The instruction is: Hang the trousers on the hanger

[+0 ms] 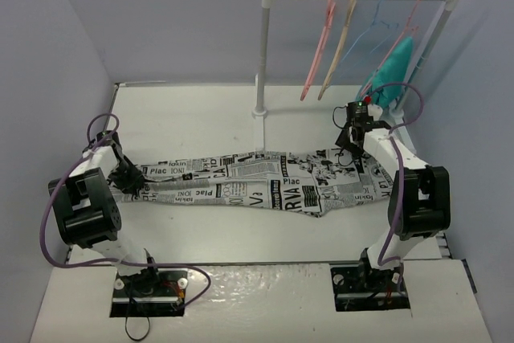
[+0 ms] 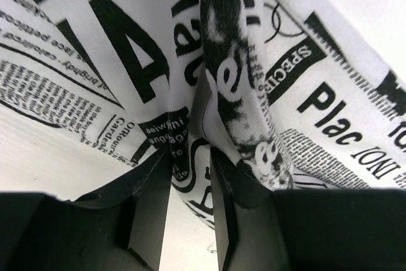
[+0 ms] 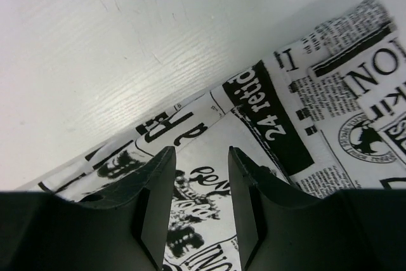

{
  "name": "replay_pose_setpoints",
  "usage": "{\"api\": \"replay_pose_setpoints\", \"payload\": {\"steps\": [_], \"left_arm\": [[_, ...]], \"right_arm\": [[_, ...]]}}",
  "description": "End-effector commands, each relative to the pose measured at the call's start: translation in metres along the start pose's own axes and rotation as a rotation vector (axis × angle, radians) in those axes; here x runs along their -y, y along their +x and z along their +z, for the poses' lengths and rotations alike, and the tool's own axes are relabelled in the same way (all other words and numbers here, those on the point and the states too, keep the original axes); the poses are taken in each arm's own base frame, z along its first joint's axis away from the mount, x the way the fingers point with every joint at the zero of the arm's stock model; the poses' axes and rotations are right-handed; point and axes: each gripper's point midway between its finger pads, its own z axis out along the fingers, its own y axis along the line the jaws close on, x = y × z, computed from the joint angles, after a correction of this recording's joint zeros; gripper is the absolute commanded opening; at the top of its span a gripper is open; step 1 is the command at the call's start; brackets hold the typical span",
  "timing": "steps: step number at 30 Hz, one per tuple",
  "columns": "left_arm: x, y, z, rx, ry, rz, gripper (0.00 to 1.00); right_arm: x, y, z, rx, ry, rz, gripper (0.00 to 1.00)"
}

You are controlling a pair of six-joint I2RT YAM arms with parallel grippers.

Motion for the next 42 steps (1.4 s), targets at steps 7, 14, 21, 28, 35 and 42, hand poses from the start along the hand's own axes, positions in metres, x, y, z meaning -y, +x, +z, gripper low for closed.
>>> {"api": "replay_pose_setpoints", "payload": {"steps": [7,14,21,28,35,42], "left_arm": [[0.017,-0.009,-0.015,0.064,0.082,-0.007,0.32],[0.022,0.001,-0.008,0.043,0.061,0.03,0.32],[0.036,0.002,-0.018,0.072,0.101,0.071,0.32],[0.046,-0.014,-0.055,0.19,0.177,0.074,0.33],[0.036,-0.029,-0.077,0.336,0.189,0.065,0.5],[0.022,-0.047,-0.054,0.311,0.149,0.001,0.54]], "right_arm": [[-0.001,0.045,0.036,-0.065,-0.07,-0.011,0.36],[0.069,0.058,0.063,-0.123,0.114,0.135,0.36],[0.119,0.055,0.051,-0.114,0.257,0.223,0.38],[0.071,0.017,0.007,0.001,0.05,0.142,0.4],[-0.022,0.048,-0.052,0.023,-0.248,-0.168,0.46],[-0.065,0.092,-0.078,0.009,-0.413,-0.386,0.51]]}}
